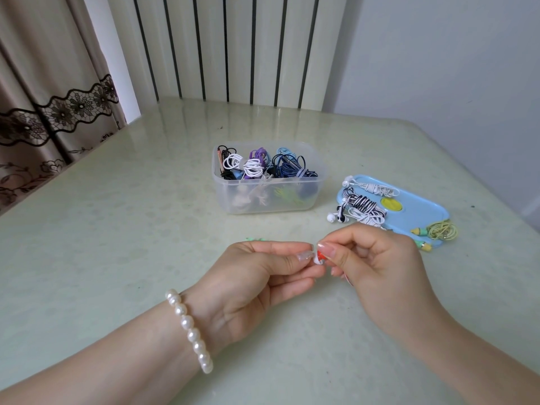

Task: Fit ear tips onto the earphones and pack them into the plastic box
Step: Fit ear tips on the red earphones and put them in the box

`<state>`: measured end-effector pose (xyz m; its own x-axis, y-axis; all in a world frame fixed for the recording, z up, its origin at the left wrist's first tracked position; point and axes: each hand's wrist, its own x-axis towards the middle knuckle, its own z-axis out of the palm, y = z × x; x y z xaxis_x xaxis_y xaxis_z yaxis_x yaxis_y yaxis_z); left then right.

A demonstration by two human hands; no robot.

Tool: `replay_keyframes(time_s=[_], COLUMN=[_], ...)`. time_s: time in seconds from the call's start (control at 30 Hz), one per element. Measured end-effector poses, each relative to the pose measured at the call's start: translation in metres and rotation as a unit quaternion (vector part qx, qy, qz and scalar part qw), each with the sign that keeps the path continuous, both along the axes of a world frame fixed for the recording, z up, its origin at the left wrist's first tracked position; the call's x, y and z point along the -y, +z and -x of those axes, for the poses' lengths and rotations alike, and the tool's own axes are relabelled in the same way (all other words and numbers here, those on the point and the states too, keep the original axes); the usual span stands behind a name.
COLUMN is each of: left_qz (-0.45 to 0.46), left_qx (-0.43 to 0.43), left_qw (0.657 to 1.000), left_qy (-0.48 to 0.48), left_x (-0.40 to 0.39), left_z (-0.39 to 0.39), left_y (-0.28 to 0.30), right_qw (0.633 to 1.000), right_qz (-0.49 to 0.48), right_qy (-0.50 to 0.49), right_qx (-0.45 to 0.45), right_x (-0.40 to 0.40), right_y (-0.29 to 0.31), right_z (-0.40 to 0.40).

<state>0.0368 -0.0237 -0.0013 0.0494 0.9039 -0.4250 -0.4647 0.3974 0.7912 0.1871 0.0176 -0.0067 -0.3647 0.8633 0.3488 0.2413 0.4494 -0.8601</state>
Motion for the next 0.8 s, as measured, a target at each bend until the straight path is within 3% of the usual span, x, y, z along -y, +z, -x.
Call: replay_keyframes(time_s=[0.17,0.27,0.63,0.8], left_qz=[0.008,0.009,0.026,0.043], left_qx=[0.016,0.019,0.011,0.022], left_qw=[1.0,1.0,1.0,0.999], left_qy=[0.003,-0.003,-0.014,-0.007], left_x=[-0.001,-0.002,-0.003,-0.003], left_z=[0.001,0.002,0.004,0.004], left_y=[0.001,0.0,-0.002,0.001], right_qw=[0.993,0.993,0.998,0.978], right_qz=[0.104,0.104,-0.046,-0.196], right_qy=[0.027,0.033,0.024,-0.009], right_qx=[-0.056,-0.055,0.027,0.066], right_x=[0.0,0.0,-0.005,-0.005], right_y=[0.009,0.01,0.0,-0.006], right_z=[0.0,0.0,-0.001,0.002])
